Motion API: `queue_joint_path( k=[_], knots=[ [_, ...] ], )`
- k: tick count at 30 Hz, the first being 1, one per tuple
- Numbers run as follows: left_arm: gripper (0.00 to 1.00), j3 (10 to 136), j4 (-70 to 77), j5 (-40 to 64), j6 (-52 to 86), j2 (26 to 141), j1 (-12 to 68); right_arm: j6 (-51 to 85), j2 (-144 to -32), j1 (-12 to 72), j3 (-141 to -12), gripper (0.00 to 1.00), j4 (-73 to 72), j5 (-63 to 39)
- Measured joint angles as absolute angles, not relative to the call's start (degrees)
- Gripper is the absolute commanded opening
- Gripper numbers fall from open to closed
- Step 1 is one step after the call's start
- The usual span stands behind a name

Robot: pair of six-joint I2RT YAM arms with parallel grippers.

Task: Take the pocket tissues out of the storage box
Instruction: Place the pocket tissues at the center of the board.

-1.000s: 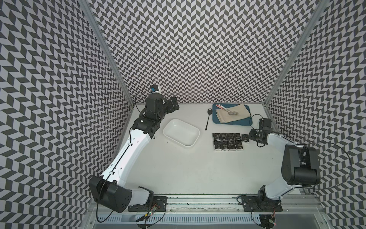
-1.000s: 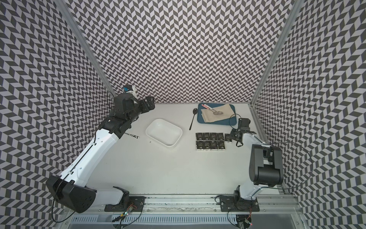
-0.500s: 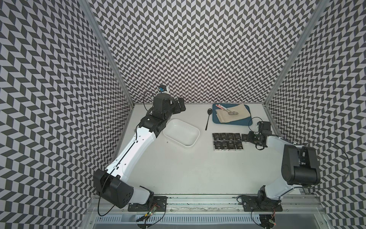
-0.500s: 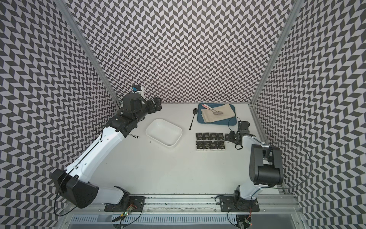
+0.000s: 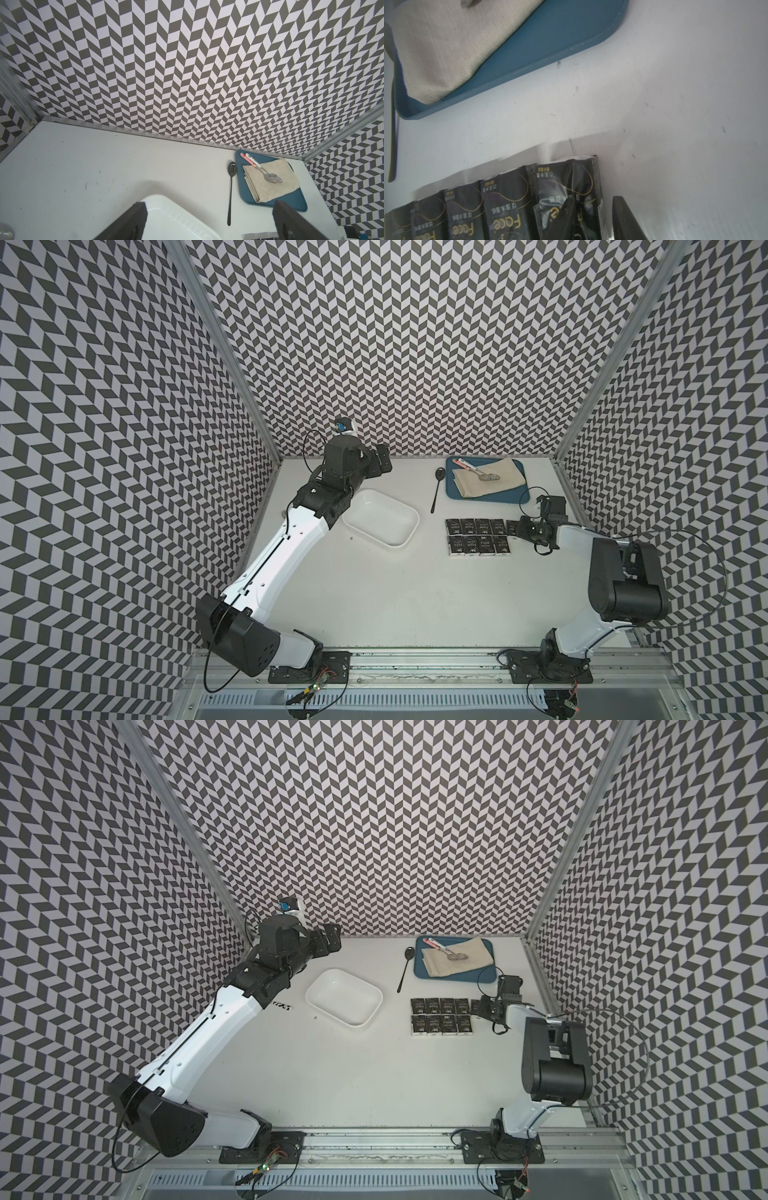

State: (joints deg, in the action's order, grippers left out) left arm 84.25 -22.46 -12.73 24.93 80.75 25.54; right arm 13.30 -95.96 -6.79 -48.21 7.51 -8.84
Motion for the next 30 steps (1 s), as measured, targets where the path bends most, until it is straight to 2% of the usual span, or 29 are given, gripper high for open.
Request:
queue_joint_path(
  k=[18, 24, 29, 30],
  knots=[
    [0.99, 84.44, -22.39, -13.43, 24.91, 81.73, 26.24, 12.32, -95.79, -4.16, -49.60, 0.42, 8.23, -6.26],
    [0.99, 84.47, -22.41, -13.47, 24.51, 81.78, 26.39, 12.47, -91.83, -2.20, -53.63, 0.44, 10.74, -4.67],
    [0.99, 84.40, -22.35, -13.67, 23.33, 82.32, 26.96, 11.66, -85.86, 1.65, -55.18, 0.54, 10.61, -4.29],
    [0.99, 84.33, -22.33, -13.69, 23.05, 82.50, 27.03, 11.53, -84.82, 2.76, -55.20, 0.63, 10.48, -4.54]
  ],
)
